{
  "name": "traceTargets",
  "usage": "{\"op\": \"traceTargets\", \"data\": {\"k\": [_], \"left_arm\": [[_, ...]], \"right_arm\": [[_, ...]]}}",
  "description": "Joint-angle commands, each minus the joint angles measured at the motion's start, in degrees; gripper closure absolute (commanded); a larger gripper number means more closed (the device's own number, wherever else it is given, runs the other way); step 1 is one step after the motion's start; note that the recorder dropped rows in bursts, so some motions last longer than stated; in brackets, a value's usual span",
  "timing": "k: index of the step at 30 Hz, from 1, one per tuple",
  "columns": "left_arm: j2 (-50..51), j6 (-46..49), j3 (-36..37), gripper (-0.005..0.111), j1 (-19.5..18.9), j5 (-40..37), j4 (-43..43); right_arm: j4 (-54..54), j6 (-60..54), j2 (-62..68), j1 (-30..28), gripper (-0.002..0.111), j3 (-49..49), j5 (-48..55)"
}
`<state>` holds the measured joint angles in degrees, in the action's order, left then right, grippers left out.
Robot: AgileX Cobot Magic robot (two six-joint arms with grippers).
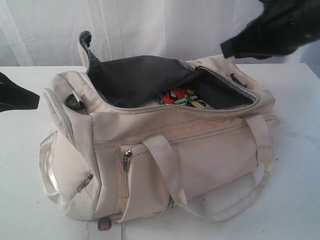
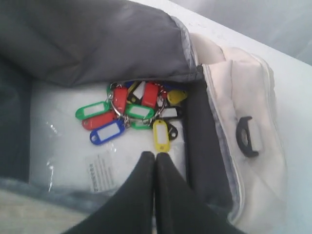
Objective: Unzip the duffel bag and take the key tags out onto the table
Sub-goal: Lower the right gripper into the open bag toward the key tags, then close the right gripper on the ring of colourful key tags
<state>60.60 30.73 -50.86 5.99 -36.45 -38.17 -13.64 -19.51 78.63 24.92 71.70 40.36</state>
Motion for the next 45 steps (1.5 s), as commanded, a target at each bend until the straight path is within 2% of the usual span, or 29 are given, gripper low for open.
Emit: {"op": "traceTargets", "data": {"k": [1,4,6,8,12,14,16,36,38,45], "left_arm": [[-1.0,0.0,0.2,0.107,-0.1,-0.3,-1.6],[-1.0,0.0,0.2,0.107,-0.1,-0.3,-2.0],[-1.0,0.0,0.2,0.107,-0.1,-0.3,-2.0],[-1.0,0.0,0.2,0.107,-0.1,-0.3,-2.0],[-1.0,0.0,0.2,0.107,-0.1,0.0,-2.0],[-1.0,0.0,0.2,0.107,-0.1,0.2,-2.0],[-1.0,0.0,0.2,0.107,-0.1,0.3,-2.0],[-1.0,0.0,0.2,0.107,-0.1,0.7,-2.0],[-1.0,0.0,0.2,0.107,-0.1,0.7,-2.0],[-1.0,0.0,0.2,0.107,-0.1,0.7,-2.0]], "right_arm": [[-1.9,0.4,12.0,-0.3,0.108,11.1,2.0],[-2.1,0.3,20.0,-0.3,0.107,16.7,0.6],[-2.1,0.1,23.7,-0.3,0.102,19.1,0.2],[-2.1,-0.1,27.1,-0.3,0.090,20.9,0.3],[-3.7,-0.2,31.3,0.0,0.053,21.8,1.7],[-3.9,-1.5,32.7,0.7,0.041,21.8,2.4],[-4.0,-2.9,33.8,1.6,0.036,21.8,2.4],[0.4,3.8,42.2,2.6,0.038,21.8,-4.2],[0.4,3.8,42.2,2.6,0.045,21.8,-4.1],[0.4,3.8,42.0,2.6,0.084,21.8,-3.7]]}}
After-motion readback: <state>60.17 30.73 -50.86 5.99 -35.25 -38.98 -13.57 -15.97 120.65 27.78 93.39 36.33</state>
